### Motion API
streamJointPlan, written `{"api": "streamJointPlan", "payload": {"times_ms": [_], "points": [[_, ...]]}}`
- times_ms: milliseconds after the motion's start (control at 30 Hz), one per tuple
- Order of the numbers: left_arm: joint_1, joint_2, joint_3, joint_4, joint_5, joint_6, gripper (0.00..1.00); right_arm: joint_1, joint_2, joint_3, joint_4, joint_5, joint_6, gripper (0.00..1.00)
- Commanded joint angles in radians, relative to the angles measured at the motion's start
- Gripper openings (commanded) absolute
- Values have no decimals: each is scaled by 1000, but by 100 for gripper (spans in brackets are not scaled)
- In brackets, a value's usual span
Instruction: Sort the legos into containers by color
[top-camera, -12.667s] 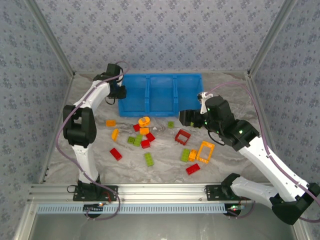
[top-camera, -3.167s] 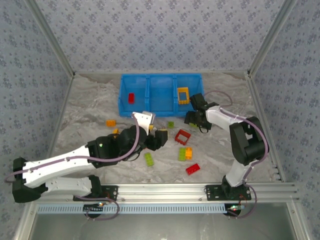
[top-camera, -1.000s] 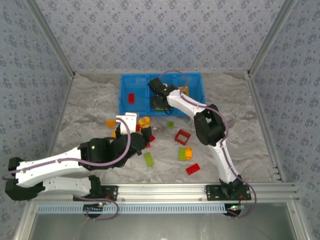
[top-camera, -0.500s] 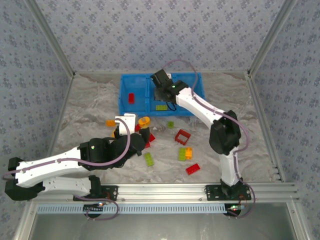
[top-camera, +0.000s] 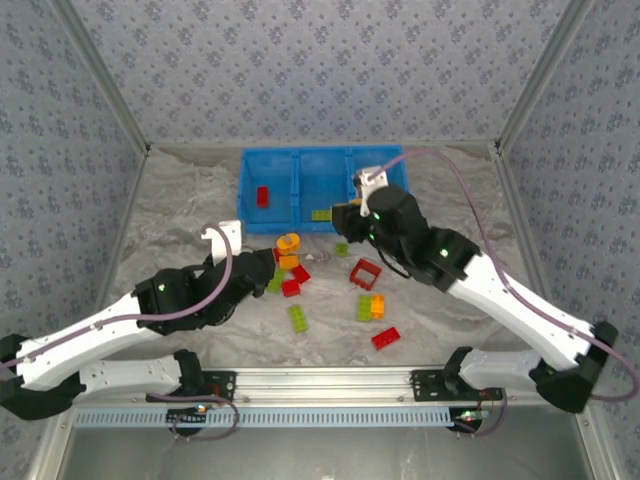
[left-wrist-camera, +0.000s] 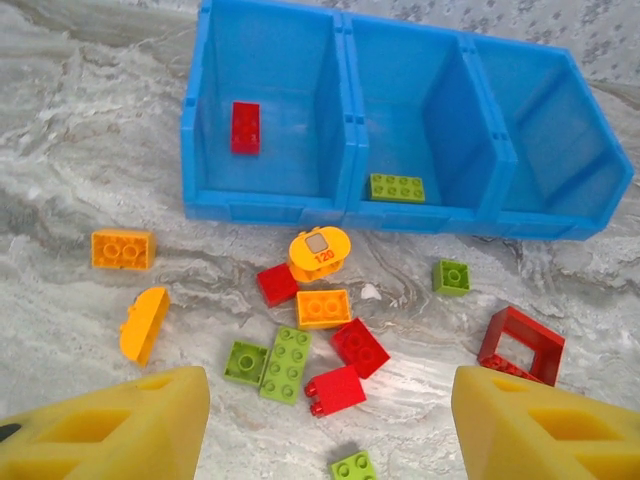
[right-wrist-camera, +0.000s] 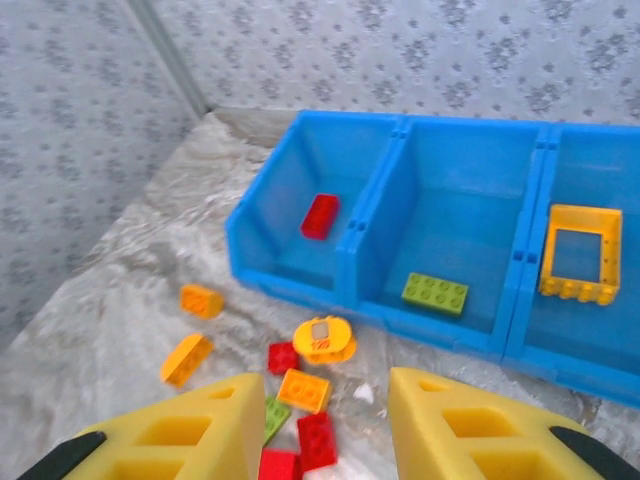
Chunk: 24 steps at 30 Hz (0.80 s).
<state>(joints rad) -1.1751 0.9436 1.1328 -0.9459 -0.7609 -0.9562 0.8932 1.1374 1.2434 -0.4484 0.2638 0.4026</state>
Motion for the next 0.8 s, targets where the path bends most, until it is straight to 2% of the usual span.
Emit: {"api": "streamJointPlan", "payload": {"times_ms": [0, 167, 233, 333, 500, 767], "points": [[65, 3, -17, -30, 115, -11, 64, 41, -91, -94, -4, -79, -42, 40], [227, 93, -83, 15, 367, -7, 63, 103, -193, -174, -66, -187, -26, 44], [254, 142, -116, 78, 447, -34, 63, 154, -223, -219, -54, -197, -30, 46], [256, 258, -122, 125, 484, -98, 66, 235, -253, -298, -22, -200, -42, 49], [250, 453, -129, 213, 525, -178, 70, 336, -269, -357, -28, -128, -13, 52], [257, 620, -119, 301, 555, -166, 72, 360, -296, -370, -28, -68, 20, 53]]}}
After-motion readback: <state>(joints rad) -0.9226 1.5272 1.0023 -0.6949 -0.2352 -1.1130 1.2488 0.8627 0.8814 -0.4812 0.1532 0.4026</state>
